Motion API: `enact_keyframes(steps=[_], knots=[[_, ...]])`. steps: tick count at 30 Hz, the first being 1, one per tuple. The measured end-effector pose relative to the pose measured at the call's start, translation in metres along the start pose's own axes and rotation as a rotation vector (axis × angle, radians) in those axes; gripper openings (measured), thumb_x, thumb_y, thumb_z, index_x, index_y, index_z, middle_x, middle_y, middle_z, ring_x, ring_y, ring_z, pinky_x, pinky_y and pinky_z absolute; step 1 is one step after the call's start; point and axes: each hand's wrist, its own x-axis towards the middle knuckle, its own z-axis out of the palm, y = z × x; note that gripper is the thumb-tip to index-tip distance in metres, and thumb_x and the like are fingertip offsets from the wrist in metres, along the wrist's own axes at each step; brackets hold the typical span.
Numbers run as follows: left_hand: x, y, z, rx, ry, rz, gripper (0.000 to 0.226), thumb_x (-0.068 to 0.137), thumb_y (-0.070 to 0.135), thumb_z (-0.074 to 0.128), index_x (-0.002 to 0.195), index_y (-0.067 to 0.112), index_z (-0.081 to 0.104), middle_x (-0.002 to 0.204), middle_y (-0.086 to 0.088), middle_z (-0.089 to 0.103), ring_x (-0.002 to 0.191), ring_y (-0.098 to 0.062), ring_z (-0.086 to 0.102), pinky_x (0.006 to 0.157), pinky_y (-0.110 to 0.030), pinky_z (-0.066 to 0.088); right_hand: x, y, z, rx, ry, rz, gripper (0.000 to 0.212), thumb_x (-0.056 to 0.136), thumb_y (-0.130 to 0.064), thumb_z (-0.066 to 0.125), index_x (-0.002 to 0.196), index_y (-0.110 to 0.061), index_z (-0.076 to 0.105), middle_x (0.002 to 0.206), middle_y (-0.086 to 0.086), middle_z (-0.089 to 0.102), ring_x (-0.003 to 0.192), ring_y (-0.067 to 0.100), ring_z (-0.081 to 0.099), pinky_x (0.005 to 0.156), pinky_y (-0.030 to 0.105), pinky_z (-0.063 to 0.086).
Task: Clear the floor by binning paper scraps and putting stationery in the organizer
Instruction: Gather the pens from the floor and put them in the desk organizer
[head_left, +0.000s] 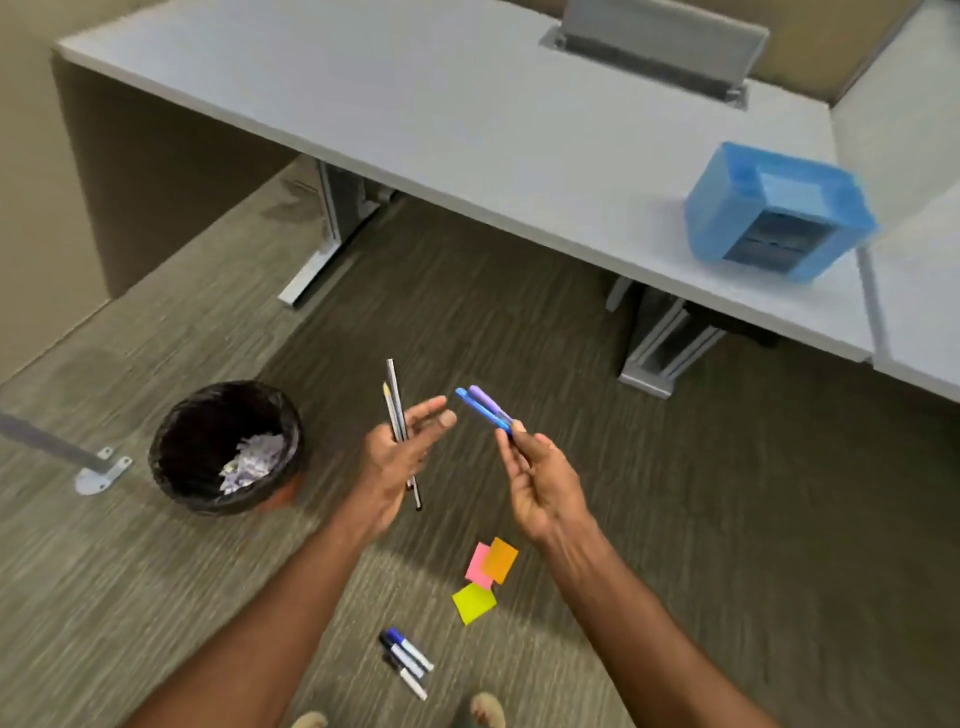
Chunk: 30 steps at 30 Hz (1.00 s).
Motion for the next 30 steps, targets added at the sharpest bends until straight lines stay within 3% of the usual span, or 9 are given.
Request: enact_keyframes(steps=[3,8,12,15,18,20,22,26,30], knots=[[-0.001,0.028,0.046,0.072,-0.066,0.066,0.029,0.090,0.012,0.069,0.118,0.003,0.069,0.044,0.021,0.051,0.042,0.010,0.044,0.046,-0.002,0.032,-0.013,-0.017,0.014,0.032,-0.026,-0.026,0.025,0.089,0.017,0.055,0.090,-0.007,0.049,0.069,0.012,0.067,0.071,0.020,0.074,0.067,0.027,0.063],[0.002,0.070,0.085,0.161,-0.095,0.164,0.026,0.087,0.019,0.075,0.111,0.011,0.075,0.074,0.015,0.068,0.050,0.013,0.051,0.053,-0.003,0.037,-0.037,-0.043,0.039,0.103,-0.089,-0.001,0.009,0.089,0.015,0.055,0.090,0.007,0.059,0.094,0.018,0.062,0.081,0.021,0.073,0.068,0.025,0.062],[-0.001,0.110,0.098,0.297,-0.155,0.199,0.025,0.085,0.038,0.075,0.094,0.015,0.078,0.048,0.013,0.057,0.043,0.000,0.049,0.050,-0.013,0.036,-0.062,-0.065,0.059,0.099,-0.081,-0.044,0.009,0.090,0.009,0.059,0.099,0.009,0.062,0.108,0.020,0.057,0.093,0.022,0.066,0.079,0.030,0.062],[0.000,0.142,0.110,0.508,-0.213,0.253,0.039,0.080,0.054,0.073,0.085,0.015,0.076,0.062,-0.006,0.062,0.052,-0.020,0.054,0.052,-0.024,0.040,-0.076,-0.083,0.062,-0.498,0.060,-0.198,0.023,0.089,-0.018,0.071,0.111,-0.011,0.066,0.104,0.002,0.063,0.092,0.013,0.058,0.081,0.031,0.055],[-0.008,0.177,0.136,0.690,-0.272,0.330,0.032,0.085,0.045,0.071,0.088,0.013,0.071,0.072,-0.002,0.066,0.060,-0.012,0.058,0.056,-0.020,0.043,-0.091,-0.110,0.067,-1.168,0.099,-0.676,0.035,0.090,-0.029,0.069,0.124,-0.026,0.061,0.122,-0.013,0.057,0.109,0.001,0.052,0.084,0.014,0.041],[-0.014,0.198,0.159,0.770,-0.343,0.392,0.026,0.086,0.040,0.071,0.096,0.016,0.072,0.084,-0.001,0.072,0.075,-0.010,0.067,0.068,-0.021,0.052,-0.106,-0.134,0.079,-1.279,-0.023,-0.828,0.039,0.094,-0.024,0.065,0.132,-0.027,0.058,0.120,-0.017,0.059,0.109,-0.005,0.054,0.087,0.010,0.044],[-0.022,0.213,0.182,0.771,-0.393,0.405,0.024,0.087,0.038,0.071,0.100,0.018,0.071,0.092,0.002,0.073,0.084,-0.006,0.067,0.079,-0.023,0.054,-0.117,-0.162,0.091,-1.314,-0.059,-0.899,0.037,0.095,-0.017,0.061,0.131,-0.026,0.059,0.120,-0.010,0.067,0.109,-0.003,0.060,0.097,0.019,0.050],[-0.036,0.231,0.229,0.690,-0.402,0.385,0.038,0.087,0.043,0.070,0.115,0.018,0.067,0.098,0.007,0.066,0.088,-0.007,0.061,0.081,-0.020,0.045,-0.125,-0.222,0.098,-1.412,0.006,-1.017,0.027,0.094,-0.014,0.062,0.120,-0.023,0.066,0.117,-0.003,0.071,0.108,0.000,0.061,0.099,0.021,0.045],[-0.036,0.235,0.281,0.560,-0.394,0.391,0.055,0.085,0.048,0.070,0.131,0.020,0.058,0.110,0.007,0.060,0.102,-0.011,0.056,0.089,-0.029,0.044,-0.128,-0.285,0.096,-1.412,-0.068,-1.006,0.026,0.092,-0.020,0.067,0.118,-0.018,0.068,0.113,0.000,0.073,0.102,0.001,0.064,0.099,0.026,0.050]])
